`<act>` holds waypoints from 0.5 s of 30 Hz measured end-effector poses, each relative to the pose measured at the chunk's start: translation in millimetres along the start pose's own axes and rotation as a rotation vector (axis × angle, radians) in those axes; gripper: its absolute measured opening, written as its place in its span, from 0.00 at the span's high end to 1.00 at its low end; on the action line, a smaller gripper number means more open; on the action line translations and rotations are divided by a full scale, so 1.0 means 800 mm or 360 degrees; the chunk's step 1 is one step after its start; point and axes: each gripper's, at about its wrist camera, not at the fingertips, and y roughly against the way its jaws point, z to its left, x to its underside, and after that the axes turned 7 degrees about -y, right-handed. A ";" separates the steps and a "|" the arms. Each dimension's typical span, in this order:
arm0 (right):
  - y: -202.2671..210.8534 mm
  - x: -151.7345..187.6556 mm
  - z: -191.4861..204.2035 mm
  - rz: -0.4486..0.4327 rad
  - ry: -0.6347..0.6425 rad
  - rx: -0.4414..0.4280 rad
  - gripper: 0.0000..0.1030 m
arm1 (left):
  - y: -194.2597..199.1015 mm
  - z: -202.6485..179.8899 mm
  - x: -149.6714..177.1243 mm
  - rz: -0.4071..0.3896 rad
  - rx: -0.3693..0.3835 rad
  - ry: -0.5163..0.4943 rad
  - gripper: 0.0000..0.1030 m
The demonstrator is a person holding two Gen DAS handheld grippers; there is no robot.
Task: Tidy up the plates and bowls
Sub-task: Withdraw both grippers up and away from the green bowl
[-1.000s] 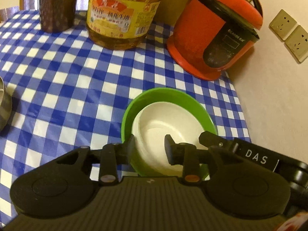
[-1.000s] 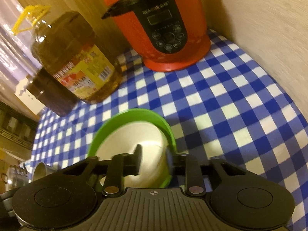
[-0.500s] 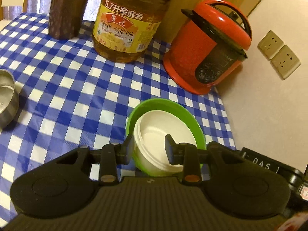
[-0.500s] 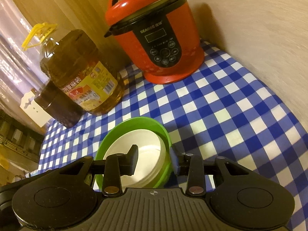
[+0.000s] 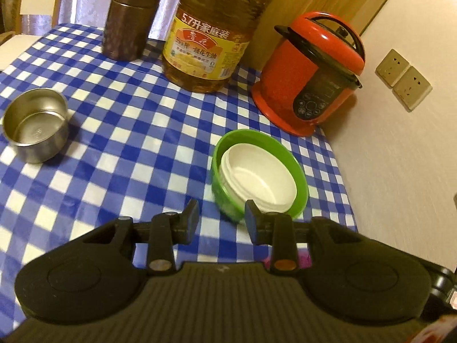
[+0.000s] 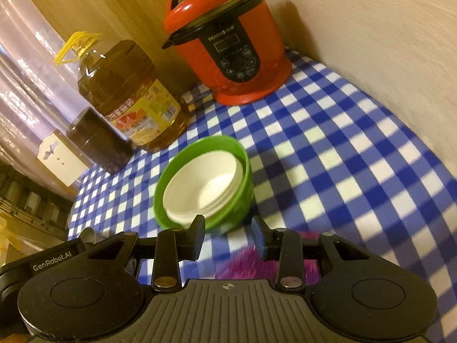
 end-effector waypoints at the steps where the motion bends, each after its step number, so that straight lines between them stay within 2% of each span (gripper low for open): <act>1: 0.006 0.006 0.000 0.0003 -0.0008 -0.0002 0.65 | 0.007 0.001 0.005 -0.0003 -0.0005 0.0001 0.70; 15: 0.075 0.081 0.025 0.0021 0.0078 0.0010 0.64 | 0.097 0.016 0.071 -0.0001 -0.0105 -0.0019 0.67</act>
